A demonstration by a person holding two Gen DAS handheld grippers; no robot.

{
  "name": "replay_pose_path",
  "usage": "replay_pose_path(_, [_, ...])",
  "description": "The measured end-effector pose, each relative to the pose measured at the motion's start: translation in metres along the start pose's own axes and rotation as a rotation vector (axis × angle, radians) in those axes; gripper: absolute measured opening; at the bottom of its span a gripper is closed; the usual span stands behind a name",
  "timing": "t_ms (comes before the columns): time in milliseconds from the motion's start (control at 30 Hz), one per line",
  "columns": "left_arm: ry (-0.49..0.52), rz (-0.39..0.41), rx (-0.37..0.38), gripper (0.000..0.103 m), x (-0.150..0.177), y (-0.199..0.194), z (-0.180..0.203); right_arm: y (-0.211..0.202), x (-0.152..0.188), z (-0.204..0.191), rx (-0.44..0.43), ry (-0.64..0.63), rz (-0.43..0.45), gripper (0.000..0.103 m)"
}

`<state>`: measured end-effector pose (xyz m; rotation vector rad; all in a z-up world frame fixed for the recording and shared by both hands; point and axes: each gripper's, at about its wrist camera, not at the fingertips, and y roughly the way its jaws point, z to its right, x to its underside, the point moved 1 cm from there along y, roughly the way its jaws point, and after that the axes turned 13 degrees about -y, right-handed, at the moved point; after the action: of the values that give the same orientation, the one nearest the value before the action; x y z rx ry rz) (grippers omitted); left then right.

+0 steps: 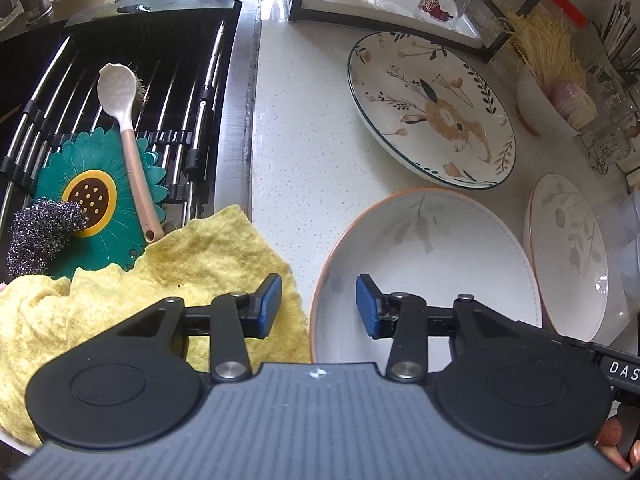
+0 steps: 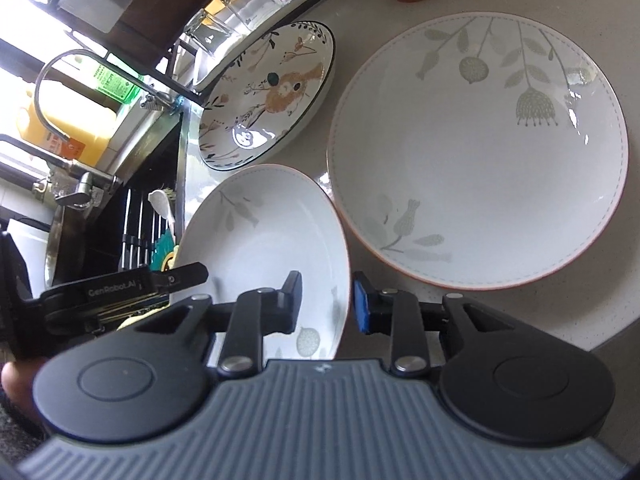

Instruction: Organize plates and bowls

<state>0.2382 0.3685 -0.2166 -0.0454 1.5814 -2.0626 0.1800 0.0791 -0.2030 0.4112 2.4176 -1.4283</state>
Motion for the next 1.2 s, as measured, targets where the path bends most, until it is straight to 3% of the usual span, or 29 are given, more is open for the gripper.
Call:
replay_pose_path(133, [-0.007,0.006,0.016,0.04,0.0,0.0,0.001,0.0,-0.001,0.006,0.019,0.047,0.002,0.014])
replay_pose_path(233, [0.011,0.016,0.018,0.035,0.0,0.001,0.006,-0.002,-0.004,0.008,0.025,0.055,0.001,0.01])
replay_pose_path(433, [0.008,0.047,0.019,0.023,0.003,0.001,0.006,-0.001,-0.005,0.007,0.029,0.038,0.007,0.01])
replay_pose_path(767, [0.007,0.027,0.077,0.018,0.001,-0.004,-0.006,-0.001,-0.002,0.002,0.041,0.007,0.022,0.01])
replay_pose_path(1200, [0.014,0.067,0.102,0.015,0.001,-0.046,-0.01,-0.021,-0.014,-0.018,0.005,-0.07,0.027,0.011])
